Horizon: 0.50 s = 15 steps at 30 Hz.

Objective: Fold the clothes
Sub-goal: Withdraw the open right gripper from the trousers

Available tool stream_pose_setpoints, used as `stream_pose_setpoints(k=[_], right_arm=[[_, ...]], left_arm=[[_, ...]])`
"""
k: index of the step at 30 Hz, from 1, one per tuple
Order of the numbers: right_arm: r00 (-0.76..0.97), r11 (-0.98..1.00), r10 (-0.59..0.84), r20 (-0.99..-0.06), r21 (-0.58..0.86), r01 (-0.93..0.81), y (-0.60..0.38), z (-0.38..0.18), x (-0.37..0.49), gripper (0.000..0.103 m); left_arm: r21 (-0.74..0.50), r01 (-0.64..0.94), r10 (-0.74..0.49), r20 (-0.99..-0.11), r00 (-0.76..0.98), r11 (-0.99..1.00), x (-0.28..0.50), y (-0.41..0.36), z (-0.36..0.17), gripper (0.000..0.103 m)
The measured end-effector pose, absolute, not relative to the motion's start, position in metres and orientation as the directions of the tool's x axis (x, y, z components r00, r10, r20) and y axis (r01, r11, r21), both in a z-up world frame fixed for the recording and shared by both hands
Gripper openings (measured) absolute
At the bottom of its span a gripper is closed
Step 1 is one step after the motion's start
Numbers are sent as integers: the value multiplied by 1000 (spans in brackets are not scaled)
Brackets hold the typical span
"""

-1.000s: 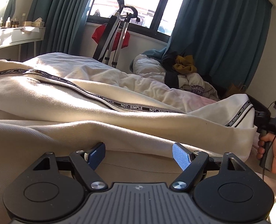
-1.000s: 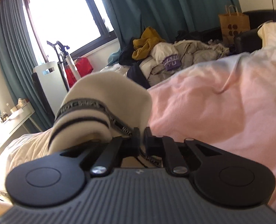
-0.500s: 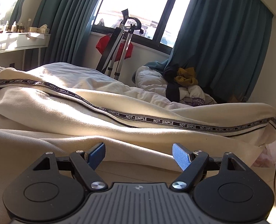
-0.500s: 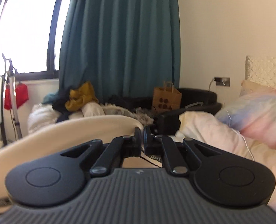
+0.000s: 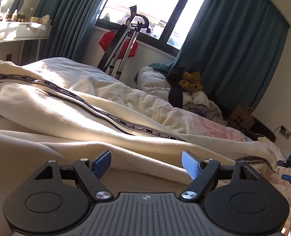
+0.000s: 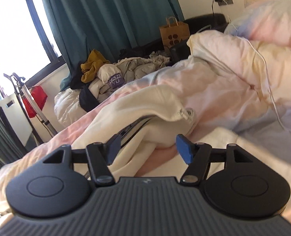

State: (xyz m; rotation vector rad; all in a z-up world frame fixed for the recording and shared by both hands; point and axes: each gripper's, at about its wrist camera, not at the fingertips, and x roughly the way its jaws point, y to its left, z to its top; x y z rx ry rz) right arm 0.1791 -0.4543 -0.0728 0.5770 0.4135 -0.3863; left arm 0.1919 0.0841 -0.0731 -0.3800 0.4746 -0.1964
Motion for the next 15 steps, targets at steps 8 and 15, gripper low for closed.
stream_pose_setpoints(k=[8,15], right_arm=[[841,727,-154,-518,518,452,-384,-83,131,69],[830,754,-170,-532,472,457,-380,-97,149,69]], left_arm=[[-539,130,-367,-361,857,832,181,97,-50,81],[-703,-38,-407,-453,793,710,261,115,-42,79]])
